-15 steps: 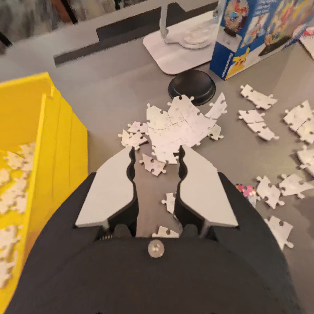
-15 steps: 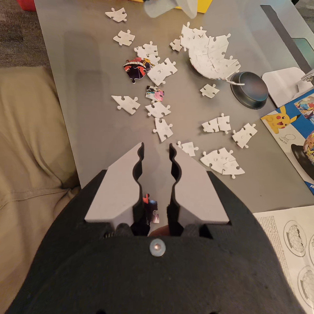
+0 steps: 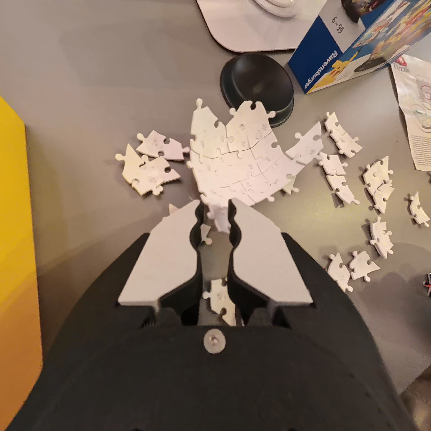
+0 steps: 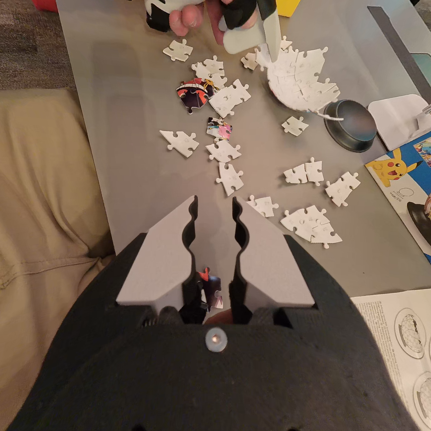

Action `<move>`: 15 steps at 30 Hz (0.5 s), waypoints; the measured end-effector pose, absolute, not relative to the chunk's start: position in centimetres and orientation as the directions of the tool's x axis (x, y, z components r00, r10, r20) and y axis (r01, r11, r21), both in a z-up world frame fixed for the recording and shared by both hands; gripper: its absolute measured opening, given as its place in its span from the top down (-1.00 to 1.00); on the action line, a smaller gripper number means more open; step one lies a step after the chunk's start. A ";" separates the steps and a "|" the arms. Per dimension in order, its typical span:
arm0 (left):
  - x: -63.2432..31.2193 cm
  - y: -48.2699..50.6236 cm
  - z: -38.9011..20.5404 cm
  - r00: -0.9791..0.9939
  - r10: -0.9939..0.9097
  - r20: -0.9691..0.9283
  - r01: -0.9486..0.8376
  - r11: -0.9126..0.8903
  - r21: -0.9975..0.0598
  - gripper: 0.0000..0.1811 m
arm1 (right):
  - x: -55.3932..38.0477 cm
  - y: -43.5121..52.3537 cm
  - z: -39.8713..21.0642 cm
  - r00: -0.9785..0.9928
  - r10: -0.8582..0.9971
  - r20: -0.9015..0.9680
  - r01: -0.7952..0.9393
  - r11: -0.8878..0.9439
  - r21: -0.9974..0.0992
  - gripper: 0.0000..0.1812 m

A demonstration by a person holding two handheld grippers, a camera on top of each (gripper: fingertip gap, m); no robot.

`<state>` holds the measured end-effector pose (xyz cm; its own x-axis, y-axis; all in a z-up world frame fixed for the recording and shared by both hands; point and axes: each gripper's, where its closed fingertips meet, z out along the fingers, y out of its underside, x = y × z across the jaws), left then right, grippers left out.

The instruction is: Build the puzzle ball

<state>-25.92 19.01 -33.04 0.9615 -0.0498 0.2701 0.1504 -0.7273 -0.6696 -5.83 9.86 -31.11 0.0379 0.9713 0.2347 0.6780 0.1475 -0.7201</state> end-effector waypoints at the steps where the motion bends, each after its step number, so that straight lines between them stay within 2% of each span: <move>1: -25.8 19.1 -33.1 0.962 -0.051 0.269 0.148 -0.728 -0.669 0.83 | -5.8 9.8 -31.1 0.036 0.971 0.234 0.679 0.148 -0.719 0.69; 9: -25.6 19.6 -32.0 0.957 -0.081 0.279 0.153 -0.677 -0.720 0.97 | -5.8 9.7 -31.2 0.030 0.972 0.235 0.679 0.152 -0.718 0.69; 15: -24.9 19.9 -30.8 0.959 -0.137 0.248 0.110 -0.629 -0.770 0.98 | -5.8 9.9 -30.9 0.041 0.972 0.232 0.673 0.145 -0.725 0.69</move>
